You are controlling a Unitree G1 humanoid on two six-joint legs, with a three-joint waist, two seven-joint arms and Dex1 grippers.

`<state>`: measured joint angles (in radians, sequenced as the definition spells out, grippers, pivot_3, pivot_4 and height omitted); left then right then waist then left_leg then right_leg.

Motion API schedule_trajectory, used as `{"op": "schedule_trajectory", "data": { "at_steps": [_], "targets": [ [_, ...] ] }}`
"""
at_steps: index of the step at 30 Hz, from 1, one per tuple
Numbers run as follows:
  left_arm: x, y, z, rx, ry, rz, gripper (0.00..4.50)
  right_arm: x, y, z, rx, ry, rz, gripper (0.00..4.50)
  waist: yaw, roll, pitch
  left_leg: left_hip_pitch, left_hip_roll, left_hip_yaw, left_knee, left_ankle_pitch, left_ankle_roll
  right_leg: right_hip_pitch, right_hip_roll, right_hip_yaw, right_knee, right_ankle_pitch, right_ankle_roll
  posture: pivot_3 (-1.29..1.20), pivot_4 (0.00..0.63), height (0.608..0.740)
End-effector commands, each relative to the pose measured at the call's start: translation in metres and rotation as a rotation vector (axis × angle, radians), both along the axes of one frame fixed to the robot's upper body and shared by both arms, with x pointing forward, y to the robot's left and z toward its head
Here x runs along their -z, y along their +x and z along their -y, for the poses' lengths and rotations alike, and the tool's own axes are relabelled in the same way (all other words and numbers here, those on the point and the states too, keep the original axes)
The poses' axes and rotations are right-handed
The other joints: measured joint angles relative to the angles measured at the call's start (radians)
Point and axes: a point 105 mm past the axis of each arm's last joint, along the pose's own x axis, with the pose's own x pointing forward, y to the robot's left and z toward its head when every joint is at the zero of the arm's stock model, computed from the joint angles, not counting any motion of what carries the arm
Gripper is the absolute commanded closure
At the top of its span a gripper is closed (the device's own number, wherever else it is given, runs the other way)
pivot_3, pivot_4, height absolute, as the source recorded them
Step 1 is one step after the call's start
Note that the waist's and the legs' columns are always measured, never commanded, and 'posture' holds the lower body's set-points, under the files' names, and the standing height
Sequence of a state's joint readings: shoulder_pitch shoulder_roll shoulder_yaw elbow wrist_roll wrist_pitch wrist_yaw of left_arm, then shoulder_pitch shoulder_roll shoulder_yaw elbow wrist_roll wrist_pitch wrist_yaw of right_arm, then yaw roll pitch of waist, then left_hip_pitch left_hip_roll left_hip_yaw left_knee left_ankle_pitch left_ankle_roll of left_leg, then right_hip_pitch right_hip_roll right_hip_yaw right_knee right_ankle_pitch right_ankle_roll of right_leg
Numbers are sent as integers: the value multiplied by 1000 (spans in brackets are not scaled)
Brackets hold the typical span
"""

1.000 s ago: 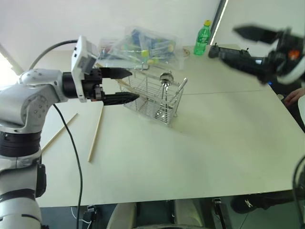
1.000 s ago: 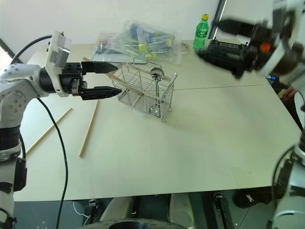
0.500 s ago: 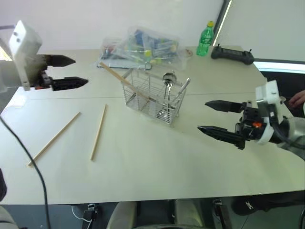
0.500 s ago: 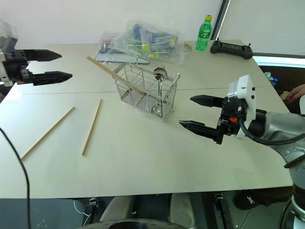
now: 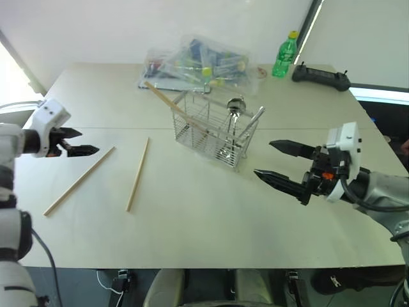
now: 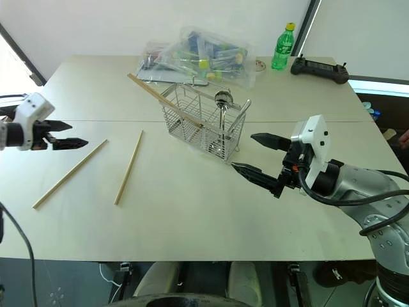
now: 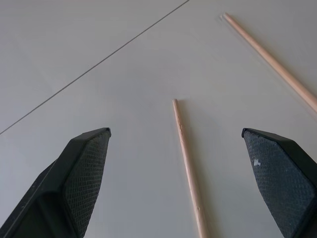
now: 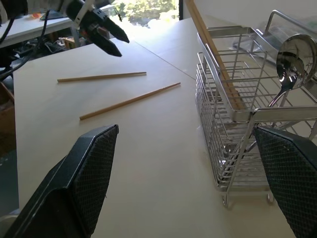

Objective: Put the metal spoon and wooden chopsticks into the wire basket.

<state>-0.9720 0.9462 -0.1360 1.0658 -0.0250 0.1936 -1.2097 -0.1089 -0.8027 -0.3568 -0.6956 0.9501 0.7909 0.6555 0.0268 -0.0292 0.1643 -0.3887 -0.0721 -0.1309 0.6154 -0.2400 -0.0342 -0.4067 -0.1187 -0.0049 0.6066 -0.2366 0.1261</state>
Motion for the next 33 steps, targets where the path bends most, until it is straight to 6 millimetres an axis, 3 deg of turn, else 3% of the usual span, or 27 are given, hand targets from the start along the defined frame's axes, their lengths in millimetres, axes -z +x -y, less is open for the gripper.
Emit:
{"op": "schedule_trajectory", "data": {
  "at_steps": [1, 5, 9, 19, 23, 29, 33],
  "targets": [
    [3, 9, 1, -21, 55, 8, 0, -7, -7, -5, 0, 12, 42, 54, -1, 0, 0, 0, 0, 0, 0, 0, 0, 0, 0, 0, 0, 0, 0, 0, 150, 725],
    [28, 10, -3, -52, 147, -36, 0, -7, -12, -5, 16, 18, 38, 54, -17, -1, 0, 0, 0, 0, -1, 0, 0, -1, 0, 0, 3, 0, 1, 0, 150, 725],
    [40, 8, -9, -84, 189, -67, 0, -1, -25, -5, -6, -16, 6, 54, -17, -2, -1, 1, 0, 0, 0, 0, 0, -1, 1, -1, 4, 0, 0, 0, 150, 725],
    [44, 8, -7, -97, 197, -96, 0, 7, -41, -5, -59, -47, -53, 54, -17, -2, -1, 6, 2, 0, 0, 0, 0, 3, 0, 0, 5, -2, 4, 0, 150, 725],
    [44, 9, -3, -98, 163, -98, 1299, 6, -39, -5, -59, -46, -52, 0, -14, -2, -1, 6, 2, 0, 0, 0, 0, 3, 0, 0, 5, -2, 3, 0, 150, 725],
    [43, 11, -1, -112, 135, -89, 4395, 5, -37, -5, -60, -47, -53, 0, -15, -2, -1, 6, 2, 0, 0, 0, 0, 3, 0, 0, 5, 0, 1, 0, 150, 725],
    [42, 13, 1, -122, 106, -84, 4456, 4, -35, -4, -61, -48, -52, 0, -14, -2, -1, 6, 2, 0, 0, 0, 0, 3, 0, 0, 5, 0, 1, 0, 150, 725]
  ]
}}
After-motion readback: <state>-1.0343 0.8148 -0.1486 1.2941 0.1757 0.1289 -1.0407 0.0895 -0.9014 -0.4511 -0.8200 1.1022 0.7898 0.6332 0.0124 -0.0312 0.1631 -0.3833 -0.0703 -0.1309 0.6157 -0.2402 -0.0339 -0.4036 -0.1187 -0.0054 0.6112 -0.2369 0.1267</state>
